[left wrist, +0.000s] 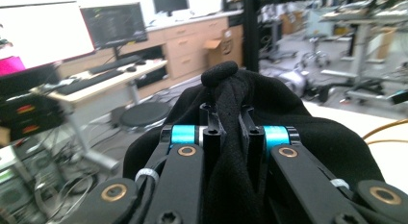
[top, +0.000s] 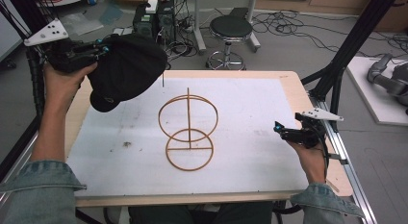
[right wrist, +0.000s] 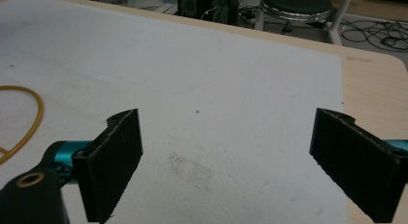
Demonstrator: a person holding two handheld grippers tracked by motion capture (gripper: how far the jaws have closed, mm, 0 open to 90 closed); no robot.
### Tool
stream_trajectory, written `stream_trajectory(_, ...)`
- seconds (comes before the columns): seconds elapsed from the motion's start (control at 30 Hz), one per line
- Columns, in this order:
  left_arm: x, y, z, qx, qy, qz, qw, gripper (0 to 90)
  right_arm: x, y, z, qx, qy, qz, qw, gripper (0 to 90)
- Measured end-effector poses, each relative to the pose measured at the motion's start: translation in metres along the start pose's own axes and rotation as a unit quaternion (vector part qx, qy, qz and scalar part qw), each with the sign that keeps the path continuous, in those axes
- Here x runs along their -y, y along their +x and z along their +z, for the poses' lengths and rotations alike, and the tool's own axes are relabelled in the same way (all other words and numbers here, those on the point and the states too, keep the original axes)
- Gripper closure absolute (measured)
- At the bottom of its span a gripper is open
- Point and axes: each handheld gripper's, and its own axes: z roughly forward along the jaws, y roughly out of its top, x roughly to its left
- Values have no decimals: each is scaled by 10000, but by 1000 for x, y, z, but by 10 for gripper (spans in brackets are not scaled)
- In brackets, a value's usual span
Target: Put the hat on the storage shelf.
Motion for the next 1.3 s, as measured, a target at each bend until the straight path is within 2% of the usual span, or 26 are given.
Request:
stream_trajectory(0.27, -19, -10, 3, 385, -227, 49, 9990, 835, 0, 1, 0, -8, 1, -17, 10000, 110)
stream_trajectory(0.57, -34, -27, 11, 890, -431, 44, 9951, 836, -1, 1, 0, -11, -1, -12, 10000, 110)
stream_trajectory(0.63, -38, -31, 13, 976, -428, 104, 9943, 836, -1, 1, 0, -11, 1, -17, 10000, 110)
stream_trajectory(0.9, -46, -44, 23, 1298, -495, 99, 9903, 835, -1, 0, -1, -21, -27, -15, 10000, 110)
stream_trajectory(1.13, -50, -54, 30, 1599, -537, 102, 9856, 835, -1, 0, -1, -19, -27, 42, 10000, 110)
stream_trajectory(1.3, -50, -64, 34, 1845, -553, 128, 9812, 835, -1, 0, -1, -24, -43, 19, 10000, 110)
